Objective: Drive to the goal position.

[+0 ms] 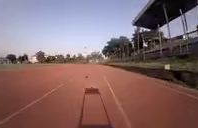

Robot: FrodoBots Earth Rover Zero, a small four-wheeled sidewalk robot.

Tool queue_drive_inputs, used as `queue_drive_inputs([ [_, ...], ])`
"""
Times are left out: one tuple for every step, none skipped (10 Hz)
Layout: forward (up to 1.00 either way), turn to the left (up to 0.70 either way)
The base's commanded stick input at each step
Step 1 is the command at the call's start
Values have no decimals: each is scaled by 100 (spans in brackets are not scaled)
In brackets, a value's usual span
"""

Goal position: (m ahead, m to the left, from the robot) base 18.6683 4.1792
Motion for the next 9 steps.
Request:
queue_drive_inputs([
  [70,0],
  [70,0],
  [70,0],
  [70,0],
  [70,0],
  [70,0],
  [70,0],
  [70,0],
  [70,0],
])
